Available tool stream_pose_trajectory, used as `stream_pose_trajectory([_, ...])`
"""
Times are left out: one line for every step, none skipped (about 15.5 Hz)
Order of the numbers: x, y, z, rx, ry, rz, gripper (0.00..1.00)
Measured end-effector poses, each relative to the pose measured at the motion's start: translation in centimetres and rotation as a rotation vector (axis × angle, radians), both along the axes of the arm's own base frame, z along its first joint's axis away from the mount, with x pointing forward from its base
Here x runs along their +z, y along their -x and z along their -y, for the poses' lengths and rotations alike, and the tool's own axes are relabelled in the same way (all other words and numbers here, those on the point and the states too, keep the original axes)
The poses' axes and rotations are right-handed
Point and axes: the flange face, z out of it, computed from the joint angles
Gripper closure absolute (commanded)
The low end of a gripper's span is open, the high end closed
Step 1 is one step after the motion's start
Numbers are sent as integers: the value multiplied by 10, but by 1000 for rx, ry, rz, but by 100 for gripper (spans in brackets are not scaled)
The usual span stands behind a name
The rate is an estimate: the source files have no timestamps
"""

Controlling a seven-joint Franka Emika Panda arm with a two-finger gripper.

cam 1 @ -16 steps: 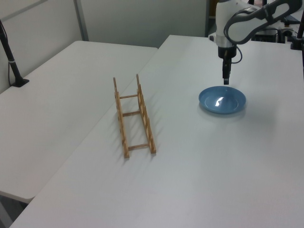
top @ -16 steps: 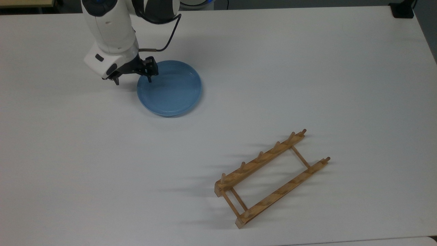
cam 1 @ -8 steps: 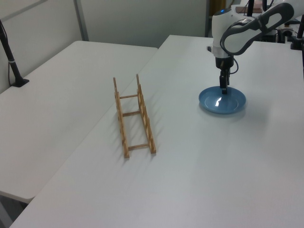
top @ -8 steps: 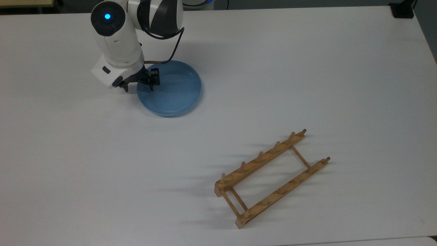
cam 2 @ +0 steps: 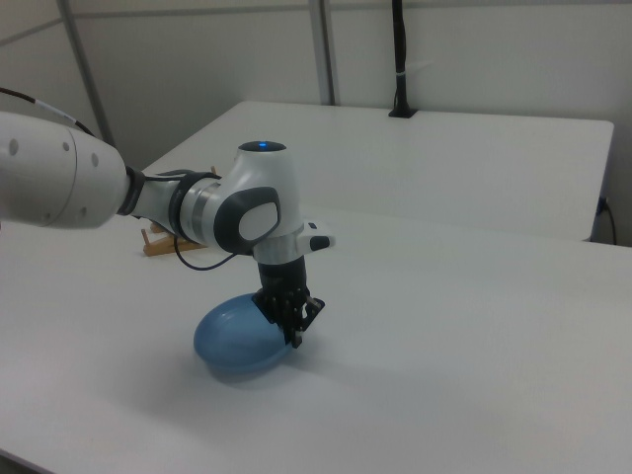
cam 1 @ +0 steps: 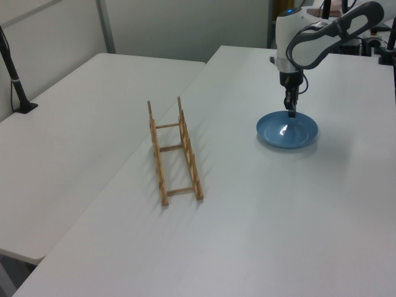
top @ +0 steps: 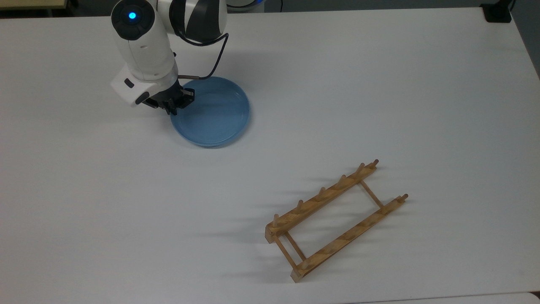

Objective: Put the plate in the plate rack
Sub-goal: 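Close the gripper on the plate rim, then lift the plate on edge and carry it over the wooden rack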

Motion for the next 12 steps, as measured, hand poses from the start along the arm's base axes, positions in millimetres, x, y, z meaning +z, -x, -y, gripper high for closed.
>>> stream_pose_trajectory([2,-1,-1,2,0,4,100])
stream_pose_trajectory([4,-3,-2,4,0,8,100])
stream_pose_trajectory([7,-5,-2,4,2,16,100])
stream_pose_trajectory([14,-7,-2,5,4,30,100])
stream_pose_trajectory([27,-10,-2,6,7,54,100])
stream_pose_trajectory([46,-13,-2,7,12,87,100])
stream_pose_trajectory([69,-15,-4,9,15,115,100])
stream_pose_trajectory([97,-16,-8,13,16,139,100])
stream_pose_trajectory([128,-17,-15,19,15,168,100])
stream_pose_trajectory([160,-18,-24,23,9,206,100])
stream_pose_trajectory([191,-20,-36,27,3,252,100])
stream_pose_trajectory([219,-21,-51,27,0,299,100])
